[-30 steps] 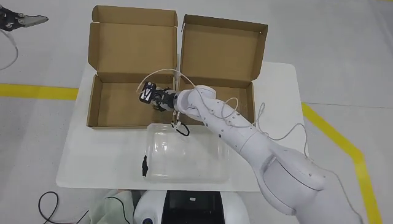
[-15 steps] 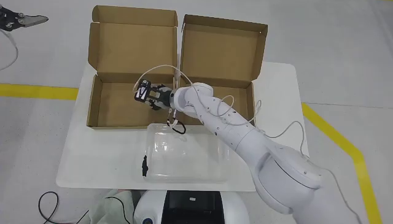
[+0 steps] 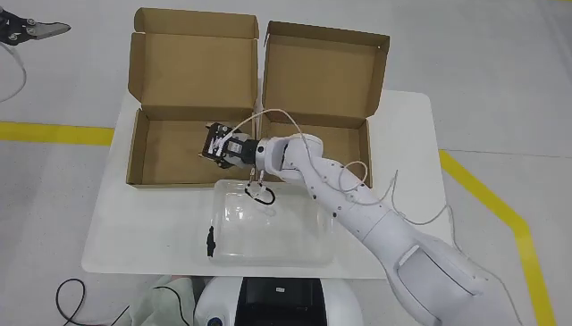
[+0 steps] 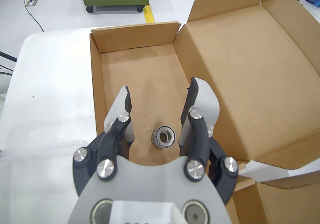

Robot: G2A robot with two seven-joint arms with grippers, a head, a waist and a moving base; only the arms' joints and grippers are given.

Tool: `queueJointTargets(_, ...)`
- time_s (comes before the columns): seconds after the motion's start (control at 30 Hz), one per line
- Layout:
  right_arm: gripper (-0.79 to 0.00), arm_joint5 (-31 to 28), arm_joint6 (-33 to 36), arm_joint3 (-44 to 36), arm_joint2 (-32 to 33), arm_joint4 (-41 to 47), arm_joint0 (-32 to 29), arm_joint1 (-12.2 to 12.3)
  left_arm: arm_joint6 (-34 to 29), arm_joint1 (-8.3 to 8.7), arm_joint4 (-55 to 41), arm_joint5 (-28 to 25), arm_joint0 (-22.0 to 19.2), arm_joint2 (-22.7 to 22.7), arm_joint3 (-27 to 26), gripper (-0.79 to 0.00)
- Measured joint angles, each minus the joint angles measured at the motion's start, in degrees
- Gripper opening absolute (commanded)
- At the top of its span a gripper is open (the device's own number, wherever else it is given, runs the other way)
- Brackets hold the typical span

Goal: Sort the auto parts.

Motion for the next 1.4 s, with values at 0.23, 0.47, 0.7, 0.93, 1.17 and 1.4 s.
queueJointTargets(0.23, -0.280, -1.50, 3.96, -15.46, 8.81, -4.32, -10.79, 5.38, 0.00, 0.00, 0.00, 0.00, 0.00, 0.00, 0.00, 0.000)
queueJointTargets(0.47, -0.077, -1.85, 4.99, -27.49, 16.36, -7.45, -21.54, 8.93, 0.00, 0.00, 0.00, 0.00, 0.00, 0.00, 0.00, 0.000)
queueJointTargets(0.7, 0.000, -1.21, 2.26, -34.76, 21.88, -10.49, -29.56, 11.19, 0.00, 0.00, 0.00, 0.00, 0.00, 0.00, 0.00, 0.000)
queueJointTargets(0.93, 0.000, -0.21, -1.46, -40.13, 27.34, -12.23, -36.24, 12.99, 0.00, 0.00, 0.00, 0.00, 0.00, 0.00, 0.00, 0.000)
queueJointTargets(1.17, 0.000, 0.89, -5.73, -44.75, 33.11, -13.50, -43.62, 14.70, 0.00, 0.00, 0.00, 0.00, 0.00, 0.00, 0.00, 0.000)
queueJointTargets(1.4, 0.000, 1.71, -9.13, -49.43, 38.87, -13.96, -51.14, 16.18, 0.00, 0.00, 0.00, 0.00, 0.00, 0.00, 0.00, 0.000)
